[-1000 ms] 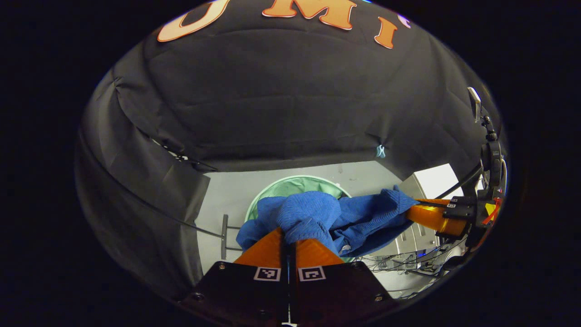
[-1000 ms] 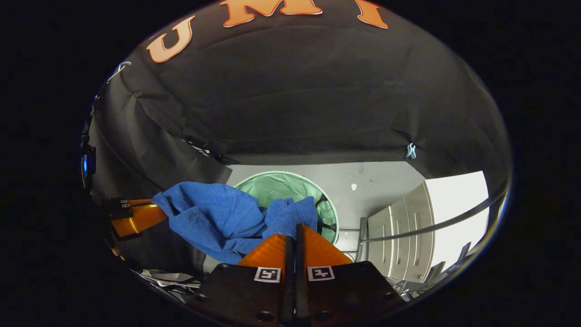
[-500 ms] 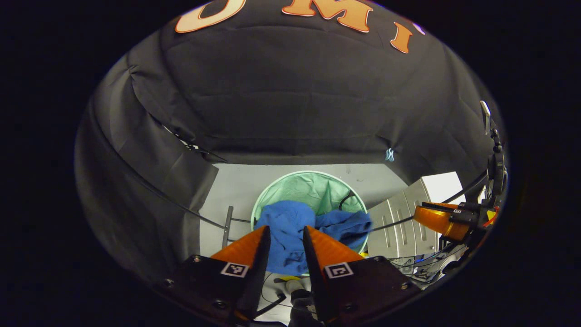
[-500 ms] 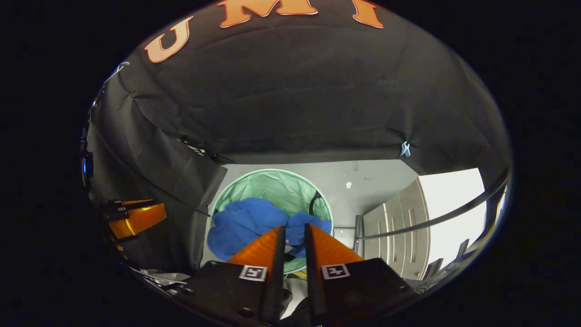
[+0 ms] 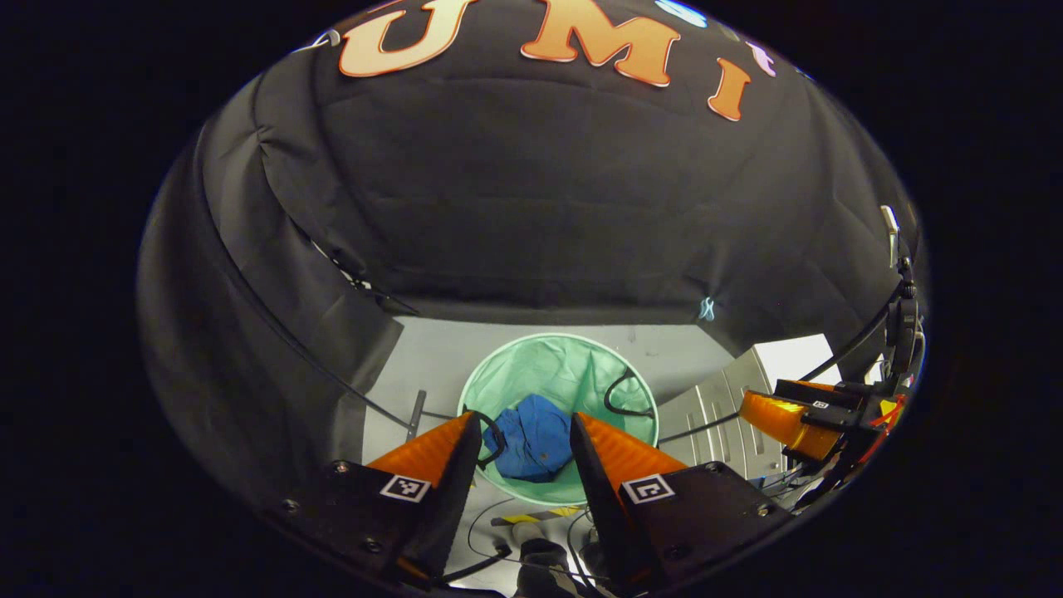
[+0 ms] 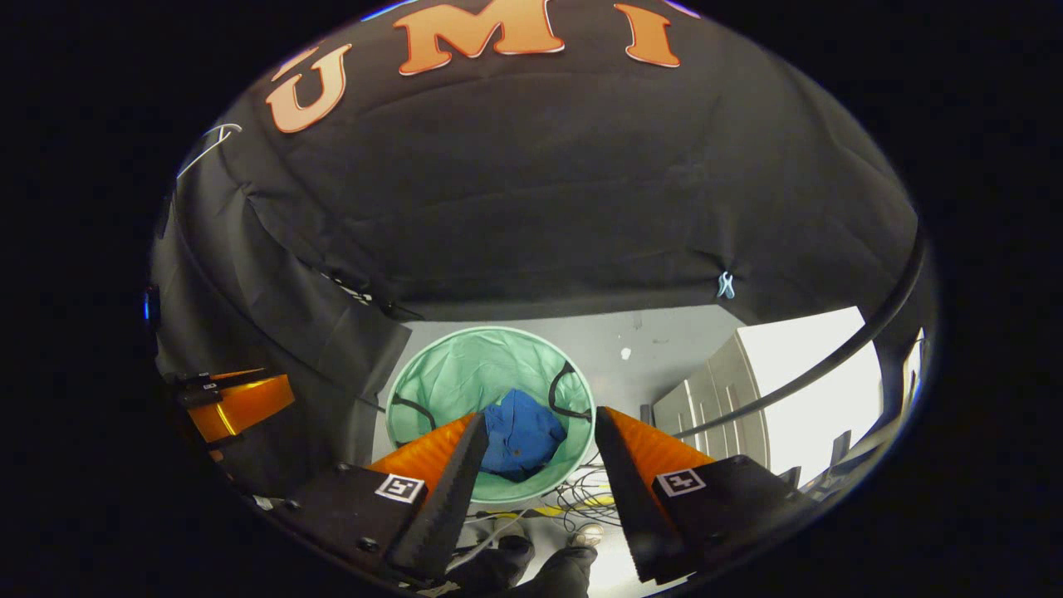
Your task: Grasp the clothes on the hanger with both hands and then place them into the laundry hamper below.
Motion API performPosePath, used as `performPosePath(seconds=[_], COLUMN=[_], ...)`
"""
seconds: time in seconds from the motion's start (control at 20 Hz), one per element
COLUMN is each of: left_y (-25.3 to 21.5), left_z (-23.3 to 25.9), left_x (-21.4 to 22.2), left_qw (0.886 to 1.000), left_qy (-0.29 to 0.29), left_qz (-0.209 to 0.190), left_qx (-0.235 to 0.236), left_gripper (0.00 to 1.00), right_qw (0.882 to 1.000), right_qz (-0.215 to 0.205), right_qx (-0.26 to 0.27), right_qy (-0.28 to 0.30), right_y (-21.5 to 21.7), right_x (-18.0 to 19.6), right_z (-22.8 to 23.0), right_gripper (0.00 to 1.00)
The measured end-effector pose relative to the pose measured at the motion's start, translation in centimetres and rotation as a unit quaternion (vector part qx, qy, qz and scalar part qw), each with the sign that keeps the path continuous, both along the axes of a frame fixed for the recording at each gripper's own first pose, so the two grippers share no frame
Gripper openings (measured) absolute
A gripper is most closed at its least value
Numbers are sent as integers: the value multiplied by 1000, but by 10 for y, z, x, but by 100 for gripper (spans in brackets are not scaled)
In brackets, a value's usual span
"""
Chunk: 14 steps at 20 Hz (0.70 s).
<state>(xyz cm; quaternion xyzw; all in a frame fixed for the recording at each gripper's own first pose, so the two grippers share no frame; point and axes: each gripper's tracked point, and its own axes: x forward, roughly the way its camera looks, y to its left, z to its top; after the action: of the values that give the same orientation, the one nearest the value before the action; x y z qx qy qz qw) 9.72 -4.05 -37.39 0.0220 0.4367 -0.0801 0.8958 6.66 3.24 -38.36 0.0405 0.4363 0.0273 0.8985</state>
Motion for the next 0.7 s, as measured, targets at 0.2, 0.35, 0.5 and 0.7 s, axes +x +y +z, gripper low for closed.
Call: performPosePath(seconds=[0.2, 0.35, 0.5, 0.7], left_y=[-14, -29, -43, -54], left_z=[45, 85, 120, 161], left_x=[-8, -13, -18, -22], left_qw=[999, 996, 992, 986], left_qy=[-46, -84, -119, -166], left_qz=[-2, -6, -9, -6], left_qx=[-8, -20, -31, -32], left_gripper=[72, 79, 82, 94], right_qw=[999, 996, 993, 989], right_qz=[-5, -9, -12, -16], right_qx=[-18, -17, -11, -16], right_qy=[-43, -84, -116, -149], right_y=[-14, -18, -25, -47], right_x=[-7, -12, -21, -22], right_z=[39, 76, 116, 159], right_gripper=[98, 99, 99, 99])
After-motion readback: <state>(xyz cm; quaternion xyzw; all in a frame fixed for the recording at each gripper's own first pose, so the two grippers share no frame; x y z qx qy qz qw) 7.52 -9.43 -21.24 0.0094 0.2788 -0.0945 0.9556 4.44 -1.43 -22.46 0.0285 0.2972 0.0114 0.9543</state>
